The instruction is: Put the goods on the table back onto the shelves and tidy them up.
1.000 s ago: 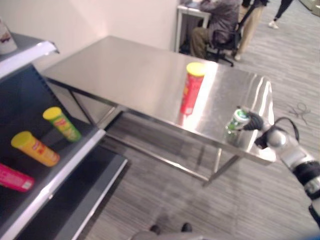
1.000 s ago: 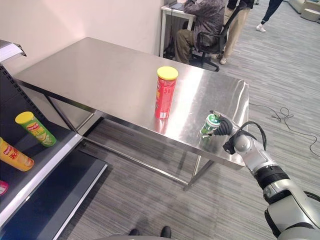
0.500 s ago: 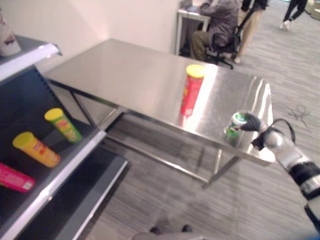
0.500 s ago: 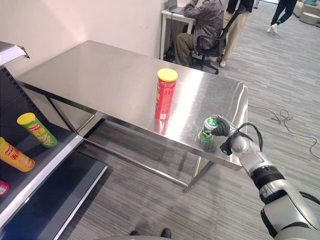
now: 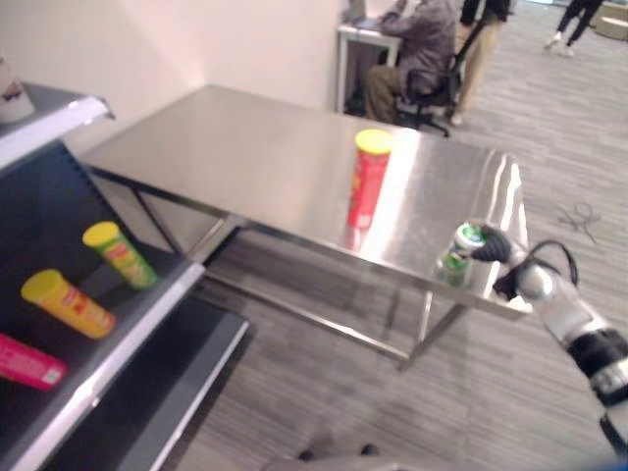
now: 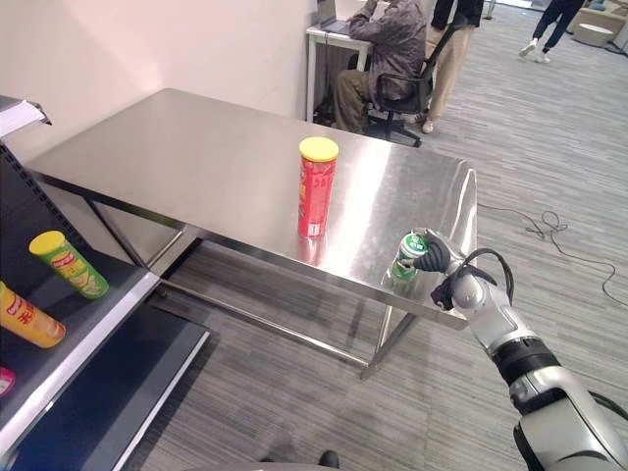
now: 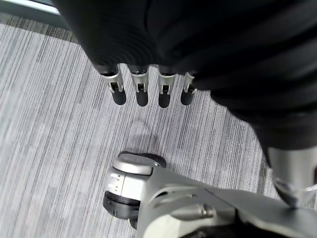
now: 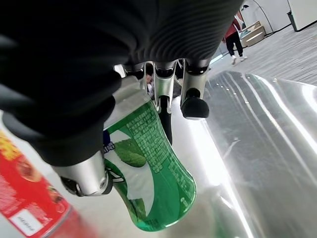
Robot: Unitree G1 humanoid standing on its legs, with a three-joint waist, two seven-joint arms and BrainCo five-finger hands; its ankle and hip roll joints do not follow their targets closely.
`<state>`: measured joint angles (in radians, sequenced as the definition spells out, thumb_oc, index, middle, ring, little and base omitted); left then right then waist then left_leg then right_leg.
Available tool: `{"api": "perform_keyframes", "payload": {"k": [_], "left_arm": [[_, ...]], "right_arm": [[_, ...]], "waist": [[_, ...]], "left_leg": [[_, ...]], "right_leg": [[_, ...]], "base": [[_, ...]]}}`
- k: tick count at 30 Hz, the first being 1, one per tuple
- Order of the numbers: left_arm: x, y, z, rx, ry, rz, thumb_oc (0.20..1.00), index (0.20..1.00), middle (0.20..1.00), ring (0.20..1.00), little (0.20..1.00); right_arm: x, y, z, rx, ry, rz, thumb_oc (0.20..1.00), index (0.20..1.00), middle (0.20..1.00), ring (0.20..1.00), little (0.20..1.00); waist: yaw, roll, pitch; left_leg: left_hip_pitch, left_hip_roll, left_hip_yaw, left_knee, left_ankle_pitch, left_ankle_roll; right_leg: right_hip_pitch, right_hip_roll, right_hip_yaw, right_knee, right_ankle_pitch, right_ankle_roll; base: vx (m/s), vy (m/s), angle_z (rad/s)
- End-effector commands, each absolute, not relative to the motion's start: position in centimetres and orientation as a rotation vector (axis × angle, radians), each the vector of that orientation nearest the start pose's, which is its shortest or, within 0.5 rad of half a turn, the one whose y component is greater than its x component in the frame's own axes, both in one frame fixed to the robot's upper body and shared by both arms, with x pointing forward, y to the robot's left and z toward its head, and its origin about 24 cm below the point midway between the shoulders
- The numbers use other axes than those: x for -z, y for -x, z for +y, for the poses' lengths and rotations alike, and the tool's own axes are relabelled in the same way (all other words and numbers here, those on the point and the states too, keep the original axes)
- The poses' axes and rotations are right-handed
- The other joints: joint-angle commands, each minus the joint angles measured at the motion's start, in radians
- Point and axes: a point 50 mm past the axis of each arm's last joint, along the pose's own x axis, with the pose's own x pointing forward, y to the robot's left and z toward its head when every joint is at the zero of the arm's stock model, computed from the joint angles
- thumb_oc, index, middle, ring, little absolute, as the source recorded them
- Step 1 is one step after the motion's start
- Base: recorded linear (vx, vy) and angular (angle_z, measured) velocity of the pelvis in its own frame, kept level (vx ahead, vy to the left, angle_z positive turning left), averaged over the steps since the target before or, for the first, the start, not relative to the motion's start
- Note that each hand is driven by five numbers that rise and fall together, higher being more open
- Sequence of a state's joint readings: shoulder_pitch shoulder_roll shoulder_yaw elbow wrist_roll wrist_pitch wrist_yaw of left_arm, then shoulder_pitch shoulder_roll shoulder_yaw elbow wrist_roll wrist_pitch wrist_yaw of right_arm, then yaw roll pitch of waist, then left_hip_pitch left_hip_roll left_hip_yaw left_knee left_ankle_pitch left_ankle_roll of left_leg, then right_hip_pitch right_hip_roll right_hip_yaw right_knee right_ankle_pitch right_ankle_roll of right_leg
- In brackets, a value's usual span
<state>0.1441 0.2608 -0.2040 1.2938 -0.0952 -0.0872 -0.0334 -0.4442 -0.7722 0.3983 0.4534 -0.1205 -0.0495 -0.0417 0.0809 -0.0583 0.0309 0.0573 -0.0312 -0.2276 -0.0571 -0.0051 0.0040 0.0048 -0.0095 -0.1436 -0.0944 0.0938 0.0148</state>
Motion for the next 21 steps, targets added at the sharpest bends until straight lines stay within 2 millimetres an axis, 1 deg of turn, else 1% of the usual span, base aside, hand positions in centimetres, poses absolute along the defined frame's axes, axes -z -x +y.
{"api": "perform_keyframes", "payload": {"k": [1, 2, 3, 6, 9, 10, 13, 16, 17, 18, 19, 21], "left_arm": [[17.0, -3.1, 23.8, 0.012, -0.292, 1.367, 1.0, 1.0, 1.0, 1.0, 1.0], [17.0, -3.1, 23.8, 0.011, -0.29, 1.367, 1.0, 1.0, 1.0, 1.0, 1.0], [17.0, -3.1, 23.7, 0.007, -0.287, 1.368, 1.0, 1.0, 1.0, 1.0, 1.0], [17.0, -3.3, 23.5, 0.008, -0.279, 1.364, 1.0, 1.0, 1.0, 1.0, 1.0], [17.0, -3.6, 23.4, -0.001, -0.271, 1.354, 1.0, 1.0, 1.0, 1.0, 1.0], [17.0, -3.7, 23.4, -0.007, -0.268, 1.353, 1.0, 1.0, 1.0, 1.0, 1.0], [17.1, -3.7, 23.2, -0.003, -0.267, 1.357, 1.0, 1.0, 1.0, 1.0, 1.0], [17.1, -3.6, 23.1, -0.002, -0.266, 1.365, 1.0, 1.0, 1.0, 1.0, 1.0], [17.1, -3.6, 23.1, -0.002, -0.266, 1.365, 1.0, 1.0, 1.0, 1.0, 1.0], [17.2, -3.7, 22.9, -0.003, -0.253, 1.366, 1.0, 1.0, 1.0, 1.0, 1.0], [17.2, -3.7, 22.9, -0.008, -0.245, 1.363, 1.0, 1.0, 1.0, 1.0, 1.0], [17.0, -4.4, 23.4, -0.035, -0.239, 1.342, 1.0, 1.0, 1.0, 1.0, 1.0]], "right_arm": [[-13.4, -33.0, -25.5, -0.018, 1.02, -0.156, 0.2, 0.2, 0.2, 0.2, 0.2], [-13.8, -32.8, -25.3, -0.017, 1.015, -0.182, 0.2, 0.2, 0.2, 0.2, 0.2], [-14.8, -32.6, -24.8, -0.016, 1.005, -0.24, 0.2, 0.2, 0.2, 0.2, 0.2], [-15.8, -32.1, -24.1, -0.02, 0.987, -0.304, 0.2, 0.2, 0.2, 0.2, 0.2], [-17.2, -31.3, -23.1, -0.04, 0.997, -0.395, 0.2, 0.2, 0.2, 0.2, 0.2], [-18.0, -30.9, -22.7, -0.043, 0.995, -0.442, 0.2, 0.2, 0.2, 0.2, 0.2], [-19.3, -30.1, -22.0, -0.054, 0.985, -0.524, 0.2, 0.2, 0.2, 0.2, 0.2], [-19.9, -29.3, -21.0, -0.089, 0.947, -0.581, 0.2, 0.2, 0.2, 0.2, 0.2], [-19.9, -29.3, -21.0, -0.089, 0.947, -0.581, 0.2, 0.2, 0.2, 0.2, 0.2], [-19.8, -28.7, -20.1, -0.137, 0.907, -0.601, 0.2, 0.2, 0.2, 0.2, 0.2], [-19.8, -28.4, -19.8, -0.157, 0.895, -0.608, 0.2, 0.2, 0.2, 0.2, 0.2], [-19.5, -28.1, -19.2, -0.189, 0.872, -0.612, 0.2, 0.2, 0.2, 0.2, 0.2]], "waist": [[0.023, 0.031, -0.016], [0.022, 0.033, -0.018], [0.016, 0.036, -0.021], [0.011, 0.042, -0.025], [0.002, 0.048, -0.027], [-0.004, 0.05, -0.027], [-0.012, 0.052, -0.025], [-0.019, 0.055, -0.019], [-0.017, 0.054, -0.019], [-0.019, 0.055, -0.009], [-0.02, 0.056, 0.002], [-0.02, 0.063, 0.035]], "left_leg": [[0.021, 0.083, 0.014, -0.03, -0.033, -0.052], [0.023, 0.081, 0.019, -0.03, -0.034, -0.05], [0.025, 0.078, 0.025, -0.03, -0.036, -0.046], [0.026, 0.07, 0.036, -0.03, -0.038, -0.036], [0.025, 0.053, 0.05, -0.03, -0.041, -0.021], [0.024, 0.045, 0.057, -0.03, -0.041, -0.015], [0.023, 0.03, 0.069, -0.03, -0.041, -0.005], [0.018, 0.02, 0.087, -0.03, -0.04, 0.002], [0.017, 0.02, 0.089, -0.03, -0.04, 0.003], [0.012, 0.015, 0.108, -0.03, -0.038, 0.009], [0.008, 0.015, 0.116, -0.03, -0.034, 0.012], [-0.002, 0.023, 0.133, -0.03, -0.026, 0.018]], "right_leg": [[0.05, -0.027, 0.023, 0.007, -0.097, 0.087], [0.048, -0.029, 0.028, 0.007, -0.093, 0.088], [0.045, -0.033, 0.034, 0.007, -0.087, 0.091], [0.035, -0.04, 0.052, 0.007, -0.075, 0.097], [0.017, -0.051, 0.075, 0.007, -0.056, 0.104], [0.009, -0.057, 0.083, 0.007, -0.047, 0.108], [-0.008, -0.07, 0.096, 0.007, -0.029, 0.117], [-0.03, -0.079, 0.106, 0.007, -0.01, 0.127], [-0.031, -0.079, 0.108, 0.007, -0.009, 0.127], [-0.049, -0.082, 0.111, 0.008, 0.003, 0.136], [-0.061, -0.084, 0.108, 0.019, 0.005, 0.141], [-0.109, -0.09, 0.109, 0.104, -0.001, 0.154]], "base": [[-0.05, 0.062, -0.24], [-0.05, 0.075, -0.31], [-0.06, 0.085, -0.28], [-0.08, 0.094, -0.27], [-0.09, 0.112, -0.24], [-0.07, 0.111, -0.16], [-0.06, 0.106, -0.14], [-0.06, 0.08, -0.15], [-0.09, 0.076, -0.24], [-0.11, 0.053, -0.31], [-0.18, 0.049, -0.39], [-0.18, -0.014, -0.37]]}}
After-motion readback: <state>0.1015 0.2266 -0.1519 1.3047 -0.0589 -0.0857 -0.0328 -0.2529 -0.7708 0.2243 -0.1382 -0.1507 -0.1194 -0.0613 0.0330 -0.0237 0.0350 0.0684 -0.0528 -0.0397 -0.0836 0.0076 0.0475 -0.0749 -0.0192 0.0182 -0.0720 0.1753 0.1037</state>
